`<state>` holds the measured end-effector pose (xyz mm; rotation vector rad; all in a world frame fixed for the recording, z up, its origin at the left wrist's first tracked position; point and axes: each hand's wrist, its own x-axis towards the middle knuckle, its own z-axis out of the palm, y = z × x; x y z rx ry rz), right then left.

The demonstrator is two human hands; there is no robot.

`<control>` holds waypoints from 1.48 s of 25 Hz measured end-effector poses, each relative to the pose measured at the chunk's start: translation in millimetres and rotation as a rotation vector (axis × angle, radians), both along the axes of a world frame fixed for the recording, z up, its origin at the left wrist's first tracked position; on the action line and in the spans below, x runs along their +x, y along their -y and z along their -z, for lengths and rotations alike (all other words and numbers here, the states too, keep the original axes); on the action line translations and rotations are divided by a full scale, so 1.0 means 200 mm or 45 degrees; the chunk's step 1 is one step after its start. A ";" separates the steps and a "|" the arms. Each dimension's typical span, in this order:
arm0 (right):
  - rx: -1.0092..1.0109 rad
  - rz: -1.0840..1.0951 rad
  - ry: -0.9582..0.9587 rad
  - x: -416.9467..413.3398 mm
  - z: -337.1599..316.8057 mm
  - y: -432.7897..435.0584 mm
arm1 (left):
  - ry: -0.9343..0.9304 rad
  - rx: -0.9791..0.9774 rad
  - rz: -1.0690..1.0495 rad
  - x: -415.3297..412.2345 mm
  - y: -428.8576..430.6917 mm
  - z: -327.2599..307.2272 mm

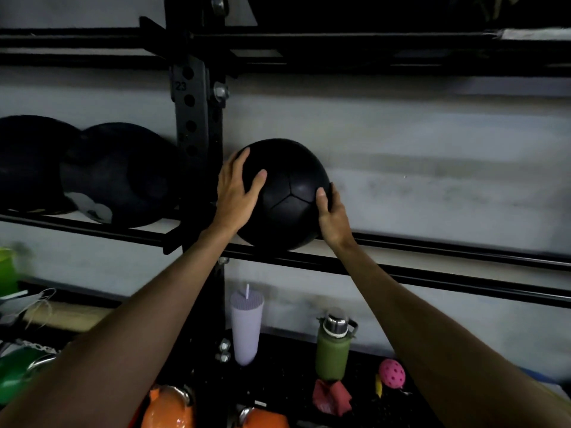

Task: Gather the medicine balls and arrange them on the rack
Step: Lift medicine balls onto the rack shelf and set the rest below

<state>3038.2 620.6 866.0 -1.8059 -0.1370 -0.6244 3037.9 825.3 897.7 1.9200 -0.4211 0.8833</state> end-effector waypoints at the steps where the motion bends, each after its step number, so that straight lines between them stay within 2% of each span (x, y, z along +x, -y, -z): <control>1: -0.007 -0.011 0.003 0.01 0.01 0.01 | 0.008 0.000 -0.003 0.01 0.00 0.01; 4: 0.023 -0.034 0.001 -0.03 0.00 0.01 | -0.011 0.061 -0.008 0.00 -0.01 0.01; 7: -0.062 0.034 0.019 -0.17 0.01 0.04 | -0.061 -0.005 -0.139 -0.11 0.05 0.04; 10: -0.274 0.158 0.082 -0.44 0.16 0.16 | 0.213 0.108 -0.387 -0.36 0.23 0.24; 12: -0.351 0.242 0.124 -0.64 0.29 0.29 | 0.356 0.235 -0.329 -0.54 0.42 0.43; 13: -0.388 0.274 0.110 -0.75 0.37 0.37 | 0.330 0.275 -0.238 -0.63 0.53 0.53; 17: -0.634 0.307 -0.144 -1.22 0.77 0.74 | -0.137 0.385 0.059 -0.98 0.94 0.98; 22: -0.753 0.368 -0.735 -1.89 1.39 1.23 | -0.686 0.826 0.319 -1.45 1.42 1.59; 25: -0.714 0.346 -1.013 -2.21 1.69 1.41 | -0.954 1.148 0.446 -1.67 1.62 1.92; 28: -0.634 0.330 -1.270 -2.45 1.97 1.57 | -1.182 1.318 0.573 -1.85 1.76 2.22; 37: -0.251 0.225 -1.785 -2.75 2.84 1.79 | -1.765 1.462 0.764 -2.00 2.01 3.05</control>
